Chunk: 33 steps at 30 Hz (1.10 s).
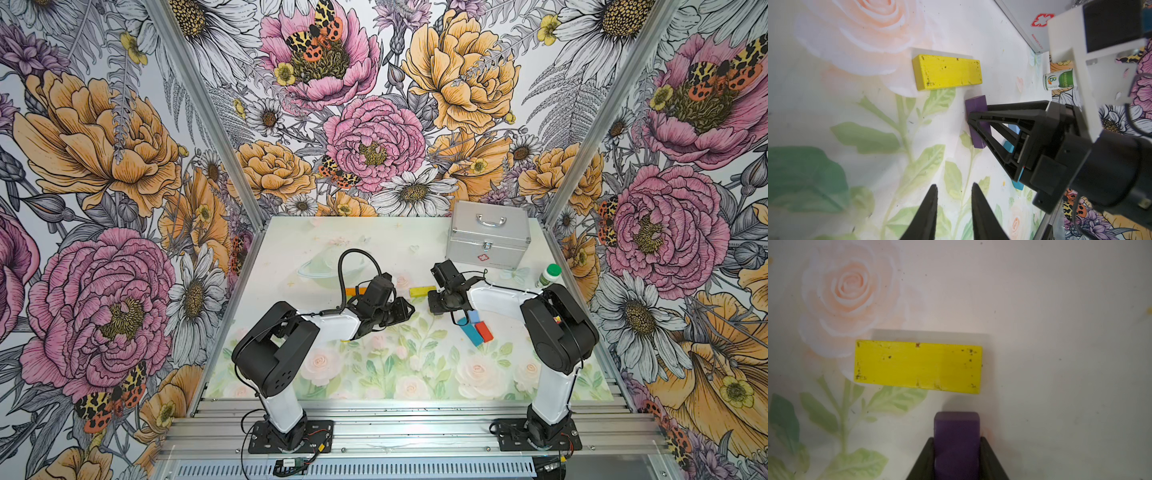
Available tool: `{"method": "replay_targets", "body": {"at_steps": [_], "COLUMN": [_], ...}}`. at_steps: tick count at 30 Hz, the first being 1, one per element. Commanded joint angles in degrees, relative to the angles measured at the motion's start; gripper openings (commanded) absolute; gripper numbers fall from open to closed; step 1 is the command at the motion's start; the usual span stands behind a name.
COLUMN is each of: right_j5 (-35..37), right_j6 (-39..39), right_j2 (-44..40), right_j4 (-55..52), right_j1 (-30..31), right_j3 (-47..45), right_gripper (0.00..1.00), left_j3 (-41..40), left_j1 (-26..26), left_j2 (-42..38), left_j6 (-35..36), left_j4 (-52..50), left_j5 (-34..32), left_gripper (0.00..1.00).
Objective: Assemble the letter p with building blocks
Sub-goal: Move the building block to the center of the board, then assemble the building block at the center of the board.
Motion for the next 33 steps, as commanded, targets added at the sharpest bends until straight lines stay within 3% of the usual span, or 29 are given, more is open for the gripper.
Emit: {"method": "replay_targets", "body": {"at_steps": [1, 4, 8, 13, 18, 33], "right_j5": [-1.02, -1.63, 0.30, -2.99, -6.92, -17.78], "right_j6": [1.43, 1.27, 0.29, -0.90, -1.44, 0.20], "right_j2": [-2.45, -7.00, -12.52, -12.03, -9.27, -0.96], "right_j4": [1.52, 3.52, 4.41, 4.88, 5.92, 12.76], "right_j1": [0.33, 0.42, -0.96, -5.68, -8.65, -10.82], "right_j3": [-1.91, -4.52, -7.70, -8.76, -8.44, -10.12], "right_gripper": [0.52, 0.58, 0.53, 0.27, 0.01, 0.00], "left_j3": [1.61, 2.27, 3.96, 7.66, 10.34, 12.71], "left_j1": [-0.63, -1.24, -2.34, -3.38, -4.29, -5.63], "left_j2": [0.15, 0.67, 2.17, 7.28, 11.27, 16.02], "left_j6": [0.21, 0.10, -0.17, -0.40, -2.30, -4.55], "left_j4": [1.23, 1.26, 1.26, 1.27, 1.25, -0.66], "left_j5": [0.66, 0.47, 0.01, -0.60, -1.62, -3.92], "left_gripper": [0.29, 0.27, 0.22, 0.00, 0.00, 0.00]}}
